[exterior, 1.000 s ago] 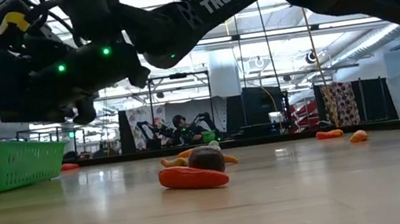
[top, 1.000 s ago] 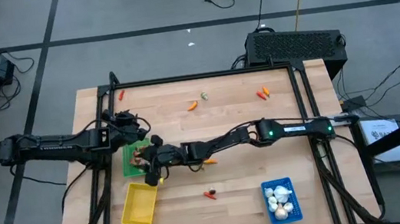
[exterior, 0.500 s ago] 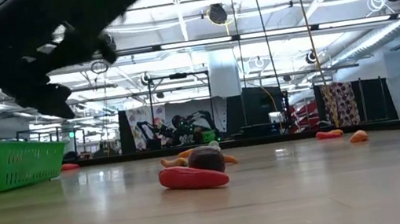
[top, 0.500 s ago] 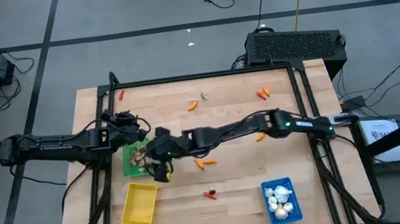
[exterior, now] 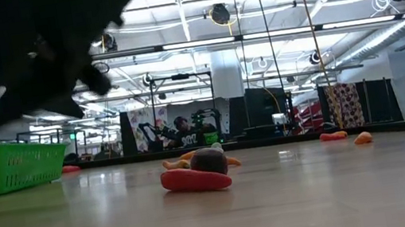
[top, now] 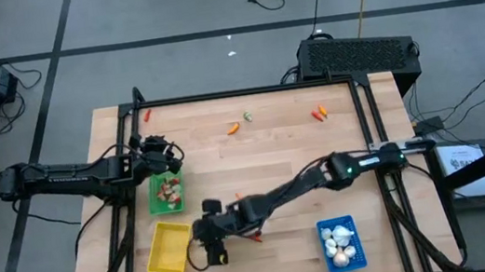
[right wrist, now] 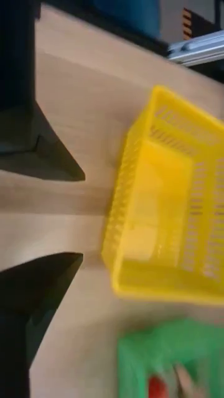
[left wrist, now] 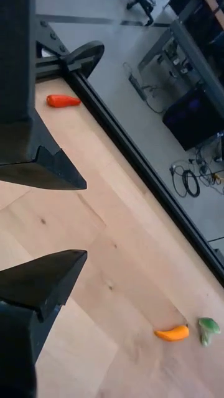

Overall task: Sort produce into baskets
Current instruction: Adjust the yellow bin

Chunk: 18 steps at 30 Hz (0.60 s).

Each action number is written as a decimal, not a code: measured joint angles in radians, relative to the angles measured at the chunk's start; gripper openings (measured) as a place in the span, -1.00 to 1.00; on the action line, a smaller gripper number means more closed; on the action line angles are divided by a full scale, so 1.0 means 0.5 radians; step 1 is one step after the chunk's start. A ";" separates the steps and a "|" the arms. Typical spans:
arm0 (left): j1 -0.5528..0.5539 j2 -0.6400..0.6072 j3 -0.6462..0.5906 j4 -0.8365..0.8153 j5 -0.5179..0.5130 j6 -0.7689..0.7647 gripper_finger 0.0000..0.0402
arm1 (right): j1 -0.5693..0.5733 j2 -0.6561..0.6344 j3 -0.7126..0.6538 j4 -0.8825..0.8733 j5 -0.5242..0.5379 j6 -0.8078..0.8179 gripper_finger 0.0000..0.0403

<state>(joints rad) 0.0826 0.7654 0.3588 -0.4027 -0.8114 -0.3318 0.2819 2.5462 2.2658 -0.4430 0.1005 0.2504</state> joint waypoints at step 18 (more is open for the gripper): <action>0.001 0.000 -0.003 0.012 0.004 -0.001 -0.12 | -0.074 0.219 0.003 0.478 0.000 0.105 -0.99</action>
<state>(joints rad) 0.0830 0.7654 0.3573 -0.3965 -0.8093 -0.3324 0.2449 2.6558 2.2673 -0.2040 0.1005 0.3031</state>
